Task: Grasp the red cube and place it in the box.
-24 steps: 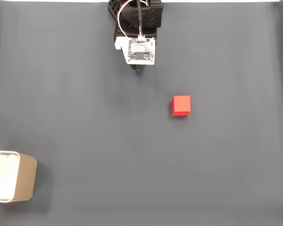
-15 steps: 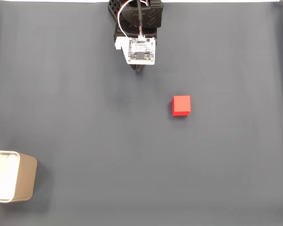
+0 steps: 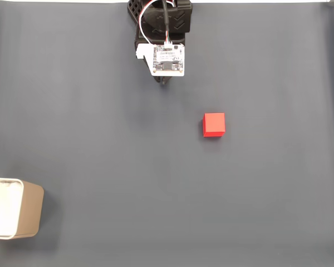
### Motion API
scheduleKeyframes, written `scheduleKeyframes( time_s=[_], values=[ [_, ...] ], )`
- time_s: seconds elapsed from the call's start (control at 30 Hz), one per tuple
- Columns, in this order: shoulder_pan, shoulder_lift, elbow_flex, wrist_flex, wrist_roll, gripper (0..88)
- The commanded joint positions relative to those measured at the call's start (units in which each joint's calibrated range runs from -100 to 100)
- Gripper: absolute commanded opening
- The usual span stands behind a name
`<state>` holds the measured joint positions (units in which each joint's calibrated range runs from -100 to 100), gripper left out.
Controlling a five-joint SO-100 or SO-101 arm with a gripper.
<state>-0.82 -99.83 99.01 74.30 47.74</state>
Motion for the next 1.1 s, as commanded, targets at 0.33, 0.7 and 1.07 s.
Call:
scheduleKeyframes(
  time_s=[0.33, 0.7, 1.07],
  values=[
    [0.03, -0.17, 0.81, 1.27, -0.29, 0.0],
    [0.82, -0.17, 0.81, -7.01, -0.68, 0.0],
    [1.67, 6.24, -6.76, -18.57, -1.32, 0.0]
  ],
)
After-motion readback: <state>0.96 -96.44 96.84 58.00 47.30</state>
